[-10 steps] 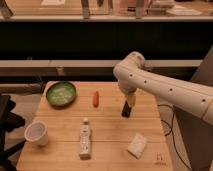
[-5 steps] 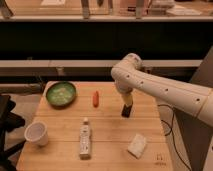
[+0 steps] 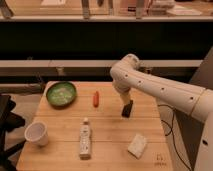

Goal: Place the pepper in the ceramic cup

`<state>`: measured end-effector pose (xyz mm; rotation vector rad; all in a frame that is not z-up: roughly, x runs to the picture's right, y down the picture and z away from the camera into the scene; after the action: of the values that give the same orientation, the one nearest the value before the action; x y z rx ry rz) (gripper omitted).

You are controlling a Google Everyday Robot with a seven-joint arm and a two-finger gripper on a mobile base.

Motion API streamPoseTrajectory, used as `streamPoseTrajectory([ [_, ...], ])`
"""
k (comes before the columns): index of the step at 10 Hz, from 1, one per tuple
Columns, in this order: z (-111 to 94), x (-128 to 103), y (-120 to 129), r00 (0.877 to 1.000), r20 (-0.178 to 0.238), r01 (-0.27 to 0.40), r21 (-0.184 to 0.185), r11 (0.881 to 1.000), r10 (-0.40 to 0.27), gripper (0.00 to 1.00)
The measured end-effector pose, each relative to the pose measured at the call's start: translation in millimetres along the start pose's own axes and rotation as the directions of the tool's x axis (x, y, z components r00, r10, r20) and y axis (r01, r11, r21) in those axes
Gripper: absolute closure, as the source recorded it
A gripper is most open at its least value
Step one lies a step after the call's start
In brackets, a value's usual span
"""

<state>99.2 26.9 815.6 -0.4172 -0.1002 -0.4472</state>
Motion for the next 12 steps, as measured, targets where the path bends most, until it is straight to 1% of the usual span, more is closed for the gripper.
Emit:
streamPoseTrajectory([
  [5, 8.6, -5.9, -10.9, 0.999, 0.021, 0.045, 0.0, 0.999, -0.045, 0.2],
  [12, 21.3, -19.1, -24.4, 0.991, 0.049, 0.125, 0.0, 0.992, -0.125, 0.2],
])
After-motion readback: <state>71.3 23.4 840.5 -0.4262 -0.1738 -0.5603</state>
